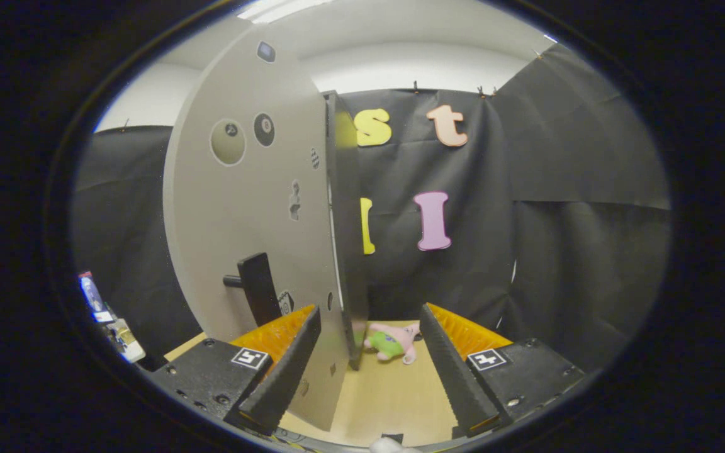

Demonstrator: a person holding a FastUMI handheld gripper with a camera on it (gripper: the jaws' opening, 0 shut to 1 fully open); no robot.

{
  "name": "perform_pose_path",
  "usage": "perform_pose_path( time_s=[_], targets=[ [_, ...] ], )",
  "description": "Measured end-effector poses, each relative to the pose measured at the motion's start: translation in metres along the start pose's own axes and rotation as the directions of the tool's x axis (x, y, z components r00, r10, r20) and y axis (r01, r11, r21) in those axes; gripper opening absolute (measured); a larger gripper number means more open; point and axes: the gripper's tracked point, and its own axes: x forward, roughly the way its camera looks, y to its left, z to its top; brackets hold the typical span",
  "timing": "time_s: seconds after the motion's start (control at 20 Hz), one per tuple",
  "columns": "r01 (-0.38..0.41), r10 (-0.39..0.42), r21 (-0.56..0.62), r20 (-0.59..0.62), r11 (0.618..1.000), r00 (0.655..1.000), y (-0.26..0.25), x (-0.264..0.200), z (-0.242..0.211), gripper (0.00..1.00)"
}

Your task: Open the shoe cabinet door, grab the shoes and put them into the shoe cabinet, then close the shoe cabinet door.

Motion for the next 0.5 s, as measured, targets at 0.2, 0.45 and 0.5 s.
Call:
perform_pose_path(
  time_s=[0.2,0.45,0.5],
  targets=[
    [-0.020,0.020,-0.017,0.012,1.000,1.000,0.008,0.003,0.002,0.98],
    [-0.017,0.016,-0.050,-0.007,0.999,1.000,0.016,0.003,0.002,0.97],
    [-0.005,0.005,-0.049,-0.004,0.999,1.000,0.018,0.001,0.003,0.95]
  ],
)
